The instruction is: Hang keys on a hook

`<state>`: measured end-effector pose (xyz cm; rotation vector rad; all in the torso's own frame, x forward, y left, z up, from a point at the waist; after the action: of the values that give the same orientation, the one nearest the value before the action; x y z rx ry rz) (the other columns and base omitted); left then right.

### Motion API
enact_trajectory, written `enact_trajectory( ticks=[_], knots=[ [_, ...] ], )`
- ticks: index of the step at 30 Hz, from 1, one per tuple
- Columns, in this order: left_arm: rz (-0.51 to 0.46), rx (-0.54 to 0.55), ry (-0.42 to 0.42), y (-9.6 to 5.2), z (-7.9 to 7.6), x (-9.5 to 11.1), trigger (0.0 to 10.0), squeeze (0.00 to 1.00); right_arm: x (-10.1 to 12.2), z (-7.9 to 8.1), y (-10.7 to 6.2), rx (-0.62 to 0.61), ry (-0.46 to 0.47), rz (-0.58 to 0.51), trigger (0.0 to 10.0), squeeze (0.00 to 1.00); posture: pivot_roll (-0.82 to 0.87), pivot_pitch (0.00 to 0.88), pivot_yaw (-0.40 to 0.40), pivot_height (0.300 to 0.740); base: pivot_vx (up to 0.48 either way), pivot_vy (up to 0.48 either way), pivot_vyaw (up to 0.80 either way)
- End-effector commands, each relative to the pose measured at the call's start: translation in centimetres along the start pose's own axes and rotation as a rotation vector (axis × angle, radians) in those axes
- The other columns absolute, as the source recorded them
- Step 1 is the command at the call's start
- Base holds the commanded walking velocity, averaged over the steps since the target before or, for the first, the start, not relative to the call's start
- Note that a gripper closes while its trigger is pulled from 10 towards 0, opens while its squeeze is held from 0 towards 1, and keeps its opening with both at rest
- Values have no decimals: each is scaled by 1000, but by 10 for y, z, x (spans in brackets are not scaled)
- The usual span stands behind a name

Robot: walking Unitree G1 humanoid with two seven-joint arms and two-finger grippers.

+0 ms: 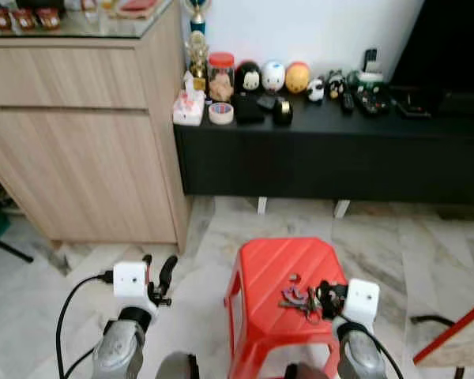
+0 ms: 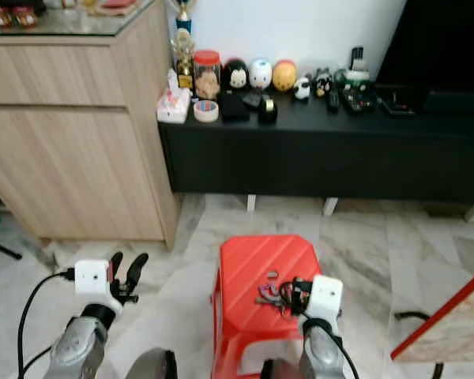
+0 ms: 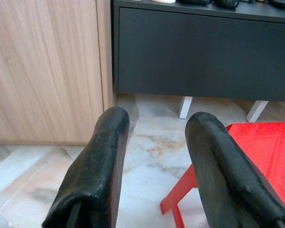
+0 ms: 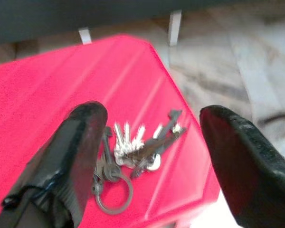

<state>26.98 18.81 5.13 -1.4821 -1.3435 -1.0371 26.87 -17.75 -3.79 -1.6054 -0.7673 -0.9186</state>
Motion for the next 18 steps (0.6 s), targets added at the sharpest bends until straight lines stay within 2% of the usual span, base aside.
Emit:
enact_trajectory(
  ticks=[1, 2, 5, 8, 10, 13, 15, 16, 17, 18],
  knots=[
    [11, -2, 4, 1, -1, -1, 10000, 0, -5, -1, 2, -14, 81, 70, 10000, 0, 51, 50, -46, 622, 0, 0, 0],
    [10, -1, 5, 2, 0, 0, 10000, 0, -3, 0, 5, -13, 117, 84, 10000, 0, 51, 50, -46, 622, 0, 0, 0],
    [8, 1, 6, 2, 0, 0, 10000, 0, 1, -2, 8, -28, 134, 83, 10000, 0, 60, 46, -45, 622, 0, 0, 0],
    [9, 2, 9, 1, 1, 0, 10000, 0, 9, -4, 12, -55, 208, 85, 10000, 0, 60, 46, -45, 622, 0, 0, 0],
    [10, 4, 8, 0, 1, -1, 10000, 0, 8, -4, 12, -70, 267, 104, 10000, 0, 61, 41, -47, 622, 0, 0, 0],
    [12, 1, 6, -1, -1, -2, 10000, 0, 3, -1, 12, -57, 307, 148, 10000, 0, 66, 37, -47, 622, 0, 0, 0],
    [11, -1, 6, 0, -2, -2, 10000, 0, 3, 1, 12, -41, 270, 145, 10000, 0, 69, 34, -48, 622, 0, 0, 0],
    [8, -2, 7, 1, -2, -1, 10000, 0, 7, 2, 12, -28, 206, 112, 10000, 0, 70, 33, -49, 622, 0, 0, 0],
    [8, -2, 7, 1, -2, -1, 10000, 0, 7, 2, 12, -28, 206, 112, 10000, 0, 70, 33, -49, 622, 0, 0, 0],
    [7, -2, 6, 1, -2, -1, 10000, 0, 12, 3, 13, -14, 118, 70, 10000, 0, 71, 30, -51, 622, 0, 0, 0]
  ],
)
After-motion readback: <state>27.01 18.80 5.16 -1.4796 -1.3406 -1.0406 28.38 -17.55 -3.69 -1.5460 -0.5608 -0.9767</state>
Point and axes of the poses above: a point about 5 cm out from each wrist's last joint towards the gripper, its own y axis pointing out of the wrist towards the gripper, its own x axis along the axis of the wrist's last joint, z = x × y, the point moved 2 cm from there along y, pointing out of the wrist towards the gripper, and after that the axes turned 15 degrees about -y, right-handed, at the moved point
